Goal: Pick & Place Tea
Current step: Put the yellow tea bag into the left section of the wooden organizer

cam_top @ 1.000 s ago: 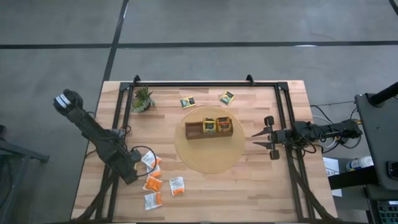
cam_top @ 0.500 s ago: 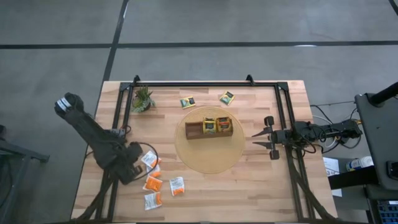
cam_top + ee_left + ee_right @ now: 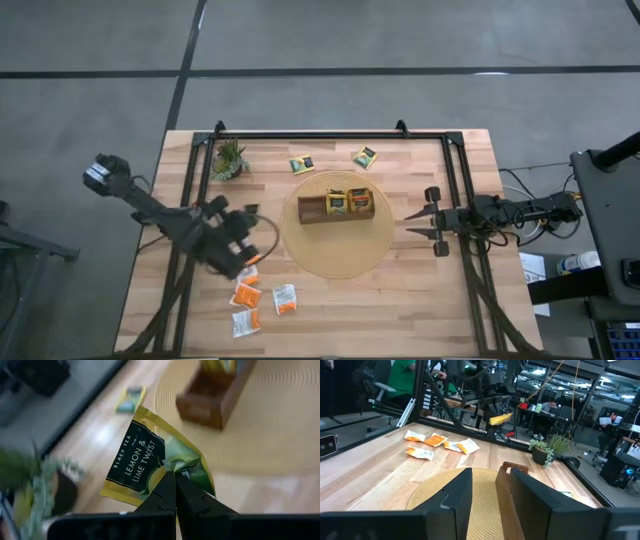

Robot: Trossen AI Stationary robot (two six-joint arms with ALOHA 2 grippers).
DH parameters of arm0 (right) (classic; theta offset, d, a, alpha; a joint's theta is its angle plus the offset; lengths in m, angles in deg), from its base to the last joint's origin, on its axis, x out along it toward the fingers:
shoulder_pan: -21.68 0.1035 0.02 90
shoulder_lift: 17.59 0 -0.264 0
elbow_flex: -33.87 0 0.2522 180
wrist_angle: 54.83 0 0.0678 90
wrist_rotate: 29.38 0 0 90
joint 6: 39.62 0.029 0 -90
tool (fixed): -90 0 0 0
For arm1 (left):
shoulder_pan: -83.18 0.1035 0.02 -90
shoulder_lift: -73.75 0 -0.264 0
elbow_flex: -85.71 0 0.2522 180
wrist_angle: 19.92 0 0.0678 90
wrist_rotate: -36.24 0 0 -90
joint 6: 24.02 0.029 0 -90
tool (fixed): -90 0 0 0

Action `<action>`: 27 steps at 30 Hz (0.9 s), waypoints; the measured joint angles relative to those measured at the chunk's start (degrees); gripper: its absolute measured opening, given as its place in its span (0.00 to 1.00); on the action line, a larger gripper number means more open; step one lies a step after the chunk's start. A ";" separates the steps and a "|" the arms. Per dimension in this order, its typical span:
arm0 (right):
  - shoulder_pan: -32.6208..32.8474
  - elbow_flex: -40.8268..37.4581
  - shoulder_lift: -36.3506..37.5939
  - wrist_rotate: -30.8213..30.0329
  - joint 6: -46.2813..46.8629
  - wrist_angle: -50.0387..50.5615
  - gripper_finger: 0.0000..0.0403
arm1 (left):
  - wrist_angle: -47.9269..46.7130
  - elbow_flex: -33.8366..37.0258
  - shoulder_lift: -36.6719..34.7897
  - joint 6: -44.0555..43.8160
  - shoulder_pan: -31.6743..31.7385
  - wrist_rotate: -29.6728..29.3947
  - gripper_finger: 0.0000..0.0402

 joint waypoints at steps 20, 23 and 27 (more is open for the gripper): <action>-0.01 0.00 0.01 0.00 0.01 -0.02 0.31 | 50.58 0.26 13.47 40.99 16.26 -5.07 0.00; -0.02 0.00 0.00 -0.01 0.00 0.00 0.32 | 55.13 -1.91 18.16 45.56 17.04 -6.42 0.00; -0.02 0.00 0.00 -0.04 0.01 0.00 0.33 | 54.51 -6.07 22.91 46.51 17.41 -11.03 0.00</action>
